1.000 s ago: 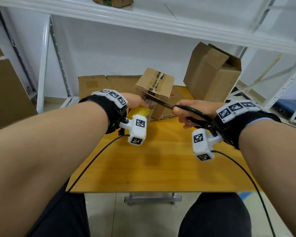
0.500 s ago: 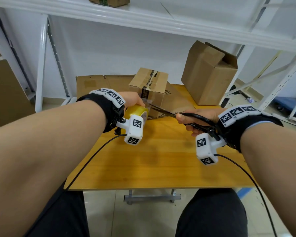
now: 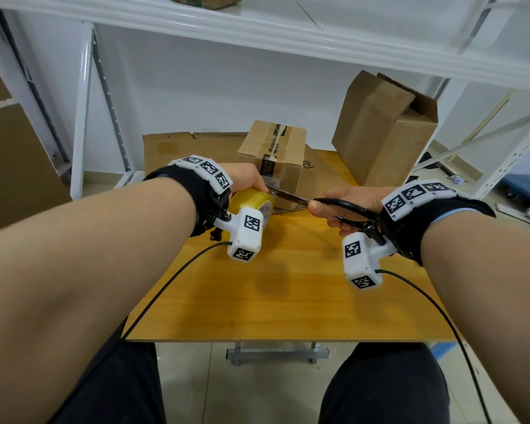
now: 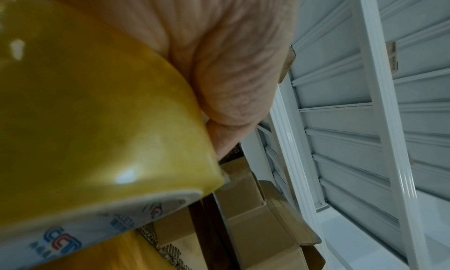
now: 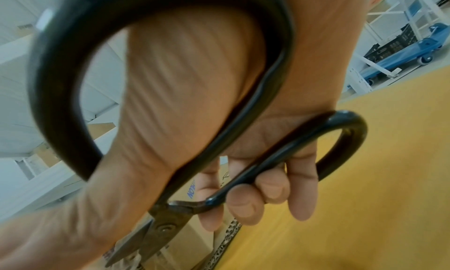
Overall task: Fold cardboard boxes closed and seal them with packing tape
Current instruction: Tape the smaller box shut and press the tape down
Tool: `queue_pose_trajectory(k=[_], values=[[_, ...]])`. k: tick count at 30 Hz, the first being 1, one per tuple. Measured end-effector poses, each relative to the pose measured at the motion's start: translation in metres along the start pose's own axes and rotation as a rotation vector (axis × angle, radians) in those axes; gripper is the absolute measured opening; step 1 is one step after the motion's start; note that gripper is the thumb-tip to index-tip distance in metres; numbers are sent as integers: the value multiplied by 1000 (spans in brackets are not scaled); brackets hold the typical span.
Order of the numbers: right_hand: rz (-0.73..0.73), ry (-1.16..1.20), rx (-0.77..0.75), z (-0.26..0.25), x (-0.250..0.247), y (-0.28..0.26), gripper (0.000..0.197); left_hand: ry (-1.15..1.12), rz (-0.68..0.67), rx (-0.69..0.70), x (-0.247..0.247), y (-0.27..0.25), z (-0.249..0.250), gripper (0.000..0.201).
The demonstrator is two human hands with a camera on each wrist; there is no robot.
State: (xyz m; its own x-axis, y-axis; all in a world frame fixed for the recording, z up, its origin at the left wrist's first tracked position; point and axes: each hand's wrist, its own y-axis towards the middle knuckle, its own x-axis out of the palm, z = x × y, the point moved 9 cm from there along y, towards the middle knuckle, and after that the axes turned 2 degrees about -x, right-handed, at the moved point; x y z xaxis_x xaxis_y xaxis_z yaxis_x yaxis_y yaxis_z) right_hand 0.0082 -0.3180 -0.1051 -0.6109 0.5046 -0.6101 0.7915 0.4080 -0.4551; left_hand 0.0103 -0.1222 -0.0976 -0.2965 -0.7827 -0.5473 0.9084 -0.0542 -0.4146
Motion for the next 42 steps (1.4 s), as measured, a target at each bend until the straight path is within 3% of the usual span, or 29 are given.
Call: queue_pose_trajectory(k=[7, 14, 19, 23, 32, 42], values=[[4, -97, -60, -6, -7, -2, 97, -50, -7, -22, -1, -5, -2, 46], [6, -170, -98, -6, -12, 0, 108, -77, 2, -89, 4, -26, 5, 37], [2, -173, -91, -5, -11, 0, 106, -69, 1, -111, 7, -34, 8, 37], [-21, -196, -72, -3, -4, 4, 120, -71, -8, -108, 8, -37, 10, 34], [-113, -261, -11, -4, -2, -1, 127, -32, -17, -87, 8, -42, 13, 30], [-104, -248, -9, -2, 4, -3, 120, -50, -2, -82, 6, -46, 14, 32]])
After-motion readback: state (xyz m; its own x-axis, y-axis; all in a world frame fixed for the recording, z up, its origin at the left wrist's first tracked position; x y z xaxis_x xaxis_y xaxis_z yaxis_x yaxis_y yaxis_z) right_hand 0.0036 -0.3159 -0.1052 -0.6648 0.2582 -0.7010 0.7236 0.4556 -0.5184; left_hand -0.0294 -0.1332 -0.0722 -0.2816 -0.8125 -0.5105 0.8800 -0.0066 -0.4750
